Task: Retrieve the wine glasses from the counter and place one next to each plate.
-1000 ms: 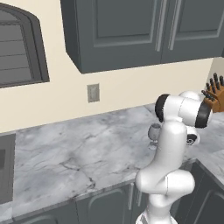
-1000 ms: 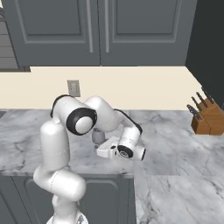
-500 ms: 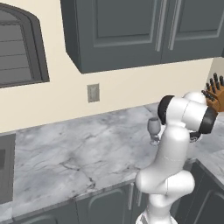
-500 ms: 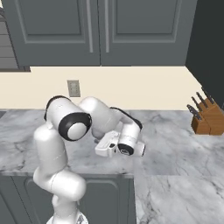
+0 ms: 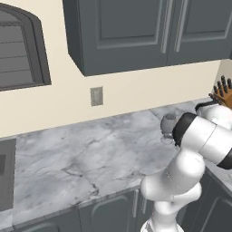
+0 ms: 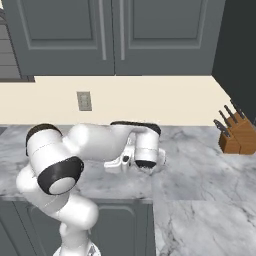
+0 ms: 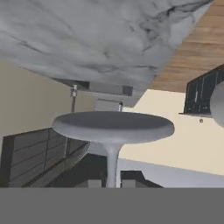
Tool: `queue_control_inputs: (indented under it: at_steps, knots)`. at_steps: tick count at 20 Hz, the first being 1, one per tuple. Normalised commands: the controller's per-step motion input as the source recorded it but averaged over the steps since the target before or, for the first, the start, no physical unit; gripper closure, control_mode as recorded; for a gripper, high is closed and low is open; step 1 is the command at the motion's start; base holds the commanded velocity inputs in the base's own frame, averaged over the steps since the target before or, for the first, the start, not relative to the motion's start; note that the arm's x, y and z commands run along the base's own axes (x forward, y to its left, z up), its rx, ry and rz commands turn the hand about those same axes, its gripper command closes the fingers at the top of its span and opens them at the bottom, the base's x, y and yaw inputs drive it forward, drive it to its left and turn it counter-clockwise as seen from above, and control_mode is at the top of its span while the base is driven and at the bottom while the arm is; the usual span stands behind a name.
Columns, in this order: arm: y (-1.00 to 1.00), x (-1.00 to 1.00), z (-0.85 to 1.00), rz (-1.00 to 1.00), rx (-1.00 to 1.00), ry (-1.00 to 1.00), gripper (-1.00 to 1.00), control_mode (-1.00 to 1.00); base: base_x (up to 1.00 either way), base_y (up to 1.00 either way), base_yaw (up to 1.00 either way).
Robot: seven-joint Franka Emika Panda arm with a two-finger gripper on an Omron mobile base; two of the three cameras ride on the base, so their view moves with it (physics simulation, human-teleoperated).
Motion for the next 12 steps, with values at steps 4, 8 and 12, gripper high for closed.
queue_control_inputs:
  at_steps: [4, 8, 12]
  knots:
    - [0.47, -0.73, 1.0, 0.06, 0.25, -0.03, 1.0, -1.0, 0.0, 0.0, 0.0]
    - [0.61, -0.46, 0.57, 0.0, 0.3, -0.01, 1.0, -1.0, 0.0, 0.0, 0.0]
    - [0.22, -0.62, 0.63, 0.06, -0.08, -0.15, 1.0, -1.0, 0.0, 0.0, 0.0]
